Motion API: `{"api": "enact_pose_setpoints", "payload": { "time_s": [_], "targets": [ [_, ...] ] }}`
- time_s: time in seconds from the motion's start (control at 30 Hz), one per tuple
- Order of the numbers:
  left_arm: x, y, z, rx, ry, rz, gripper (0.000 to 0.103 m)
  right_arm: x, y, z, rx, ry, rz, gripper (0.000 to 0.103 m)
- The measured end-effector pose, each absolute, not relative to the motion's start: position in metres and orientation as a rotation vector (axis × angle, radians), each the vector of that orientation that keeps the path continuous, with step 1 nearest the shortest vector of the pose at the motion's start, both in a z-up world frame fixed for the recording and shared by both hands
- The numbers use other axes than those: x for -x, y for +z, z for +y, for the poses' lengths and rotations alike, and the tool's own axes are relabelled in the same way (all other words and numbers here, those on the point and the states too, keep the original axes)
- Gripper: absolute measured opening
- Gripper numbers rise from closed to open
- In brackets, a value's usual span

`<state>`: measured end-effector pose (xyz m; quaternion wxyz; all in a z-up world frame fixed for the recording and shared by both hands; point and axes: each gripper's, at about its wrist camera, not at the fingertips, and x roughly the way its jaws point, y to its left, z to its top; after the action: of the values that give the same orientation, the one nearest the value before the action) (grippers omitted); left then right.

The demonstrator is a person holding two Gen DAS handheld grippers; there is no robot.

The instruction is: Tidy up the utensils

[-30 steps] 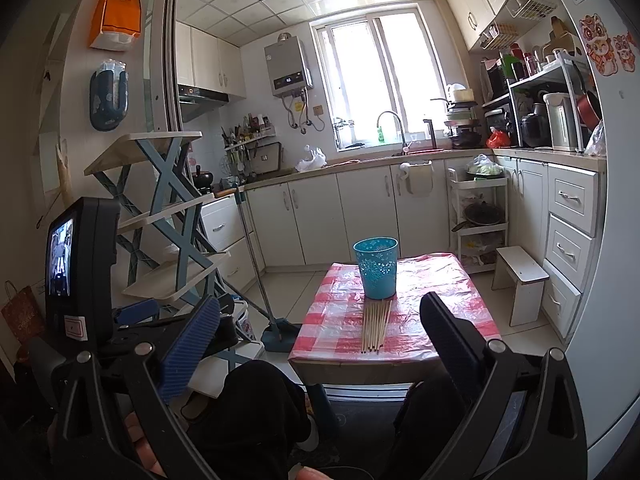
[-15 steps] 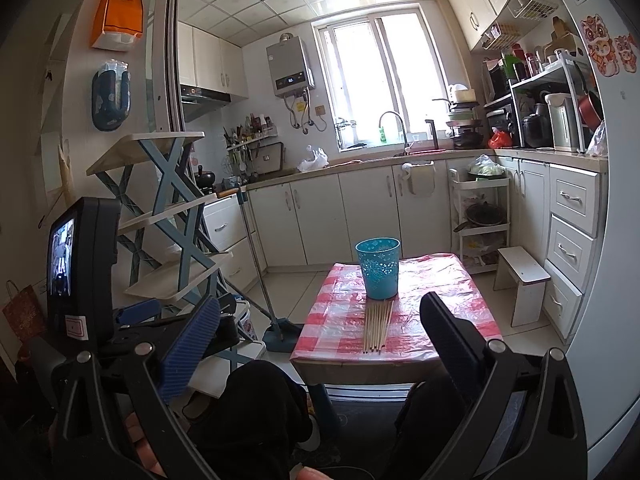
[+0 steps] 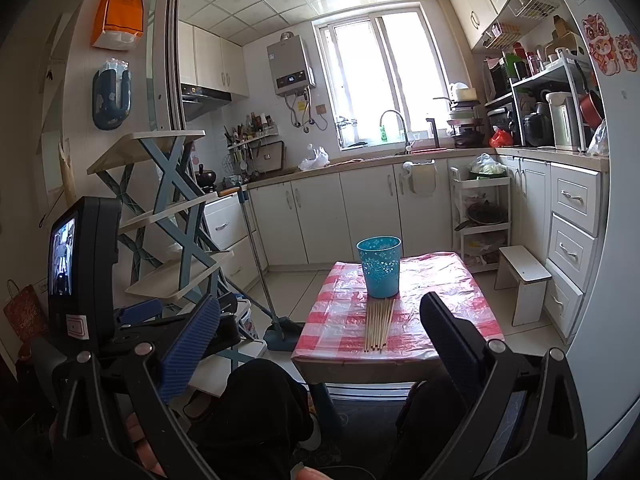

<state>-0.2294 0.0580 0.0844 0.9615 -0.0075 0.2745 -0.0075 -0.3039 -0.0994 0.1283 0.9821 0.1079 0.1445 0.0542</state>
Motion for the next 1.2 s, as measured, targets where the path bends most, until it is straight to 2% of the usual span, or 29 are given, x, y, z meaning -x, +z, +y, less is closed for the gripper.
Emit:
{"api": "enact_pose_setpoints", "payload": {
  "time_s": [0.43, 0.7, 0.93, 1.0, 1.13, 1.17, 1.2],
  "targets": [
    [0.211, 0.076, 0.05, 0.011, -0.031, 0.592, 0.095, 0.285, 0.122, -0.104, -0.223, 0.119, 0.307, 0.096],
    [0.098, 0.019, 0.04, 0.002, -0.01, 0.768, 0.095, 0.168, 0.072, -0.139, -0.231, 0.071, 0.529, 0.096],
    [-0.005, -0.03, 0.021, -0.007, -0.019, 0.832, 0.095, 0.055, 0.007, -0.163, -0.199, 0.061, 0.697, 0.096],
    [-0.045, -0.053, 0.012, 0.002, -0.027, 0.873, 0.095, 0.018, -0.02, -0.17, -0.213, 0.082, 0.749, 0.091],
    [-0.116, -0.103, 0.0, 0.027, -0.038, 0.981, 0.095, -0.054, -0.072, -0.175, -0.225, 0.09, 0.865, 0.05],
    [-0.129, -0.114, -0.001, 0.031, -0.036, 1.003, 0.095, -0.073, -0.085, -0.177, -0.229, 0.083, 0.896, 0.042],
    [-0.142, -0.125, -0.004, 0.035, -0.032, 1.026, 0.095, -0.088, -0.096, -0.178, -0.233, 0.074, 0.917, 0.041]
  ]
}}
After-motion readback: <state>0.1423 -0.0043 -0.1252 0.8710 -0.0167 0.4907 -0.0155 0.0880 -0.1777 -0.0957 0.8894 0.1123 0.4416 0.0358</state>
